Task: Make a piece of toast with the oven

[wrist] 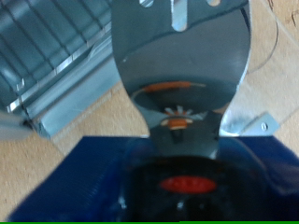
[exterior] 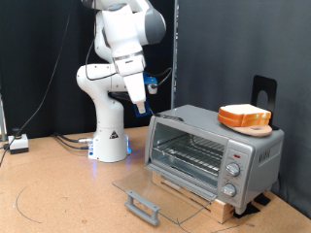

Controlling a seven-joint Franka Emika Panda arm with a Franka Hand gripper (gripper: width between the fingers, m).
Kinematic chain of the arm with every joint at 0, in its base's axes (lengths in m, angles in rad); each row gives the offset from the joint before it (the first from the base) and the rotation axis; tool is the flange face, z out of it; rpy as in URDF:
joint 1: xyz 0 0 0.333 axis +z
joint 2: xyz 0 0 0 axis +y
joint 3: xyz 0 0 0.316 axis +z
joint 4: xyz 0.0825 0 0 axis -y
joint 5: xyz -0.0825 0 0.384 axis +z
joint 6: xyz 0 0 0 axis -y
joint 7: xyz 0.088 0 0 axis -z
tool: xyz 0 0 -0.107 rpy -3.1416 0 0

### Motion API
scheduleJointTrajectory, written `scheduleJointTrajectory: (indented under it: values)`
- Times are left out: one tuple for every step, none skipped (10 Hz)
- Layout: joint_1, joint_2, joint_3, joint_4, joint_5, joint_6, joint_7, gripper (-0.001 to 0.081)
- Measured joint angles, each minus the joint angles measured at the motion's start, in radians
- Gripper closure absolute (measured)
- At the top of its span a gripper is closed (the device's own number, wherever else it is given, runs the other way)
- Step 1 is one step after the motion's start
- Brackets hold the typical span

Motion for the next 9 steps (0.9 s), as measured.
scheduleJointTrajectory:
  values:
    - [0.014,0.005,0.015,0.011,0.019,-0.009,0.023,0.0410]
    - [0.026,0.007,0.032,0.025,0.028,-0.022,0.041,0.0410]
    - [0.036,0.010,0.050,0.041,0.029,-0.041,0.064,0.0410]
    - [0.044,0.019,0.066,0.062,0.029,-0.060,0.088,0.0410]
    - [0.048,0.033,0.080,0.084,0.029,-0.079,0.109,0.0410]
    - [0.049,0.048,0.091,0.107,0.029,-0.099,0.123,0.0410]
    - [0.048,0.066,0.100,0.126,0.023,-0.117,0.135,0.0410]
    - [0.048,0.083,0.106,0.142,0.016,-0.130,0.141,0.0410]
    - [0.047,0.098,0.111,0.152,0.004,-0.138,0.145,0.0410]
